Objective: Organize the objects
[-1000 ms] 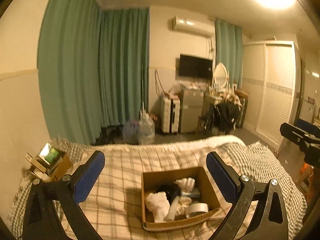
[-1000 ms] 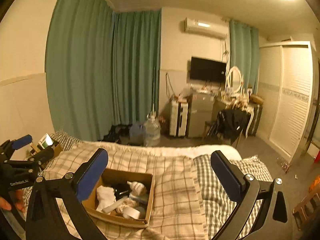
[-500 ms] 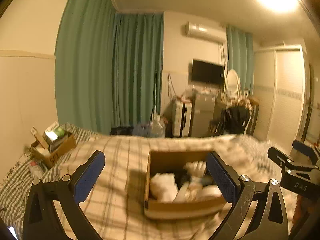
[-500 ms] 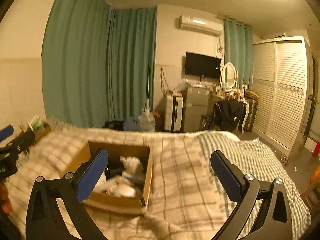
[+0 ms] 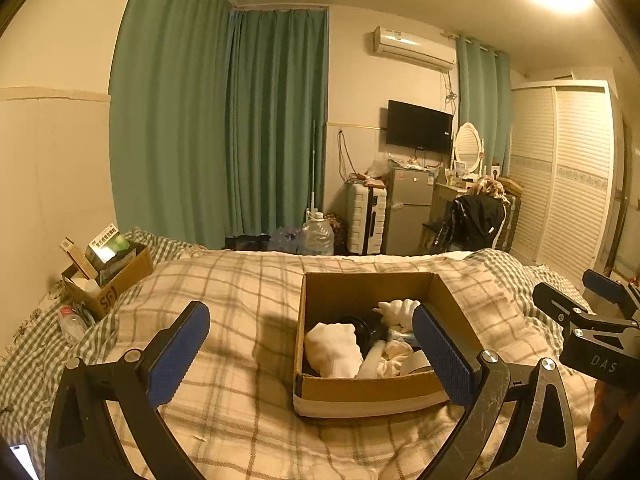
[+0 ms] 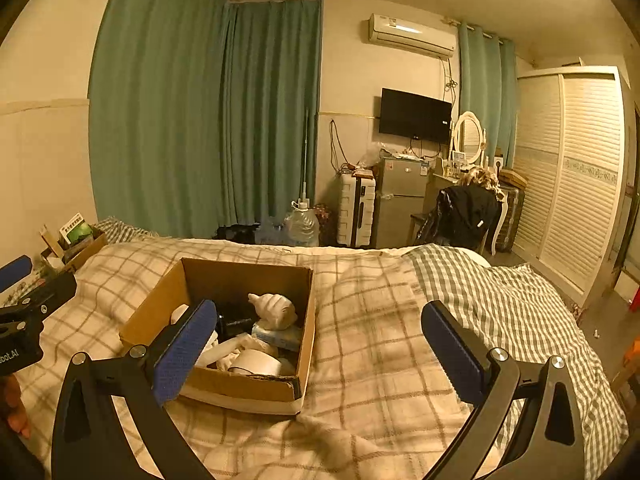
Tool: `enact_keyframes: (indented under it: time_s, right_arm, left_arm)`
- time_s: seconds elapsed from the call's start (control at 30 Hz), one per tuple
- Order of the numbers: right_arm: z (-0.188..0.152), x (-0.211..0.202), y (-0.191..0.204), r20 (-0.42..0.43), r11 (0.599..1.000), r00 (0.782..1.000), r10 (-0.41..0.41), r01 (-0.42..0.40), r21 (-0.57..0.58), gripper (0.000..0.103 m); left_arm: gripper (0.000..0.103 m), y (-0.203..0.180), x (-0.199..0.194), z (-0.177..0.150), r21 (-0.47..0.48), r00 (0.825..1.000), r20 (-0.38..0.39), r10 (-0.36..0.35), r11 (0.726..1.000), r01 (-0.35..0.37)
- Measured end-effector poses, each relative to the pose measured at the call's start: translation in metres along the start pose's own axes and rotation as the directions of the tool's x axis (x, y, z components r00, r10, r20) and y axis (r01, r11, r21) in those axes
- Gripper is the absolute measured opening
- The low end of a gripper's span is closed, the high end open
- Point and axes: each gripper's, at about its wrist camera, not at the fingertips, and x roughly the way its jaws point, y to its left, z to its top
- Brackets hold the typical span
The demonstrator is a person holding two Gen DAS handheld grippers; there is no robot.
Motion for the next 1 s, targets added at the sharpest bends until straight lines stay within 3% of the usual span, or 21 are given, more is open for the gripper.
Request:
enact_keyframes:
  time_s: [1.0]
  right_arm:
    - [-0.0006, -0.0019, 0.0025, 0.016, 1.000, 1.000, -0.011, 0.011, -0.004, 0.103]
  left_arm:
    - [0.103, -0.0054, 0.0002, -0.0017, 0.009, 1.000, -0.016, -0.009, 1.000, 0.009]
